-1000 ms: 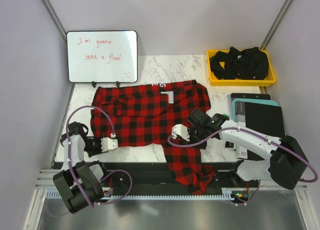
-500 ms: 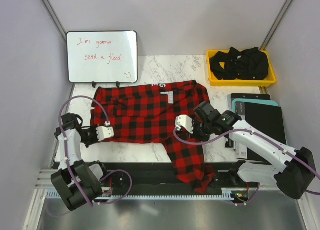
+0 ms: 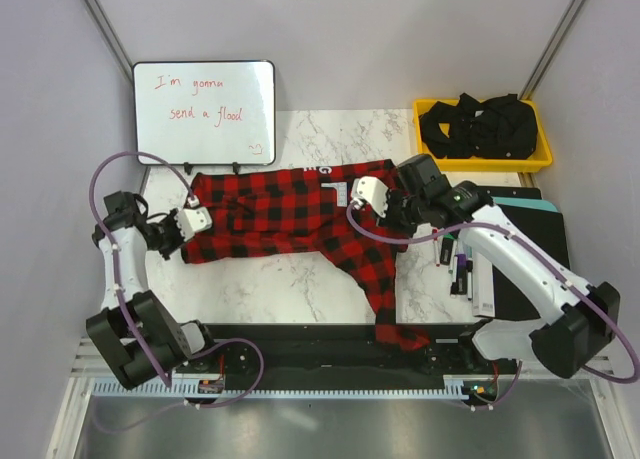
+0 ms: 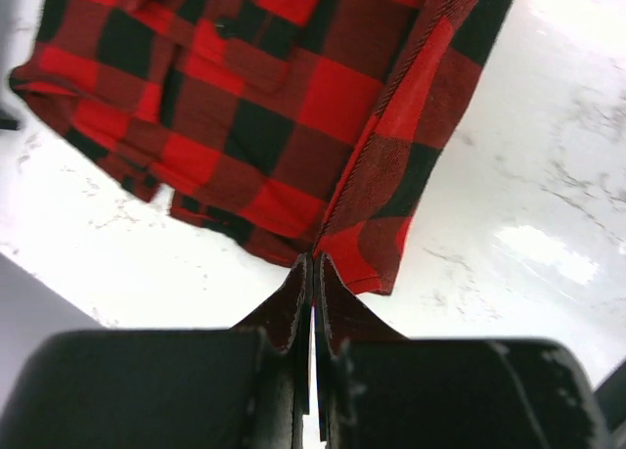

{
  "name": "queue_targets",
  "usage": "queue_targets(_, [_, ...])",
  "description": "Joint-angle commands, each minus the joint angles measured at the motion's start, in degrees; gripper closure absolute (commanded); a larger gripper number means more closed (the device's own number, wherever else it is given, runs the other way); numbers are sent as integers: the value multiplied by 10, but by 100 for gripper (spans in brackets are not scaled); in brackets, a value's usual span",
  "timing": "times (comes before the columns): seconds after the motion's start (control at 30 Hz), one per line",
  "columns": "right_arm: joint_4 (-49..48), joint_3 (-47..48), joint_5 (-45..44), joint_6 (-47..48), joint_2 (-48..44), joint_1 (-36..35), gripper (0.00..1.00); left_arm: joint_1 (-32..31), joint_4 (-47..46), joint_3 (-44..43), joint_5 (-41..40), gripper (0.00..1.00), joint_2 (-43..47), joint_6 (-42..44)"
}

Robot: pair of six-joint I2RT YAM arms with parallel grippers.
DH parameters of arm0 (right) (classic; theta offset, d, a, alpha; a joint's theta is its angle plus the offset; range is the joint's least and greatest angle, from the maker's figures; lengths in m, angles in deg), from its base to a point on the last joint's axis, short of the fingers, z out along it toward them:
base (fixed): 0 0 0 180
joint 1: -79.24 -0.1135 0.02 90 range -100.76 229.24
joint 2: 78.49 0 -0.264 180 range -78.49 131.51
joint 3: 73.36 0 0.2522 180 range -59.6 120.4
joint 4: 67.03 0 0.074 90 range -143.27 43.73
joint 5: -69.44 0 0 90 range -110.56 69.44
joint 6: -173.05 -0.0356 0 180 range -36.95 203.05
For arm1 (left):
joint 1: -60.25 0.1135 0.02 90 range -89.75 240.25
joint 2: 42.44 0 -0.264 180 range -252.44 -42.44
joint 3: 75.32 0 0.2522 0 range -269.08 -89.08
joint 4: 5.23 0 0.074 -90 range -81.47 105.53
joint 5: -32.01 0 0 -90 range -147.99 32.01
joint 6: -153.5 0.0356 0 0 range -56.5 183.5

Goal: Fold and stack the long sleeve shirts
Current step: Fold the shirt

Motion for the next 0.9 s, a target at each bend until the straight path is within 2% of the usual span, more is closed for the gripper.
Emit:
queue_targets(0.0, [-23,63,3,44,64,19,100,-18,-69,-60,31,98,-41,-101])
queue_targets(0.2, [-44,114,5,75,144,49,100,-75,-144,-82,-17,98,-99,-163])
queue_targets(0.43, [-69,160,9,91,219,55,100,-77,-197,-87,-85,98,-172,-174])
queue_targets(0.87, [-127,184,-5,79,303,55,100,-78,-228,-77,-106,98,-195,-192])
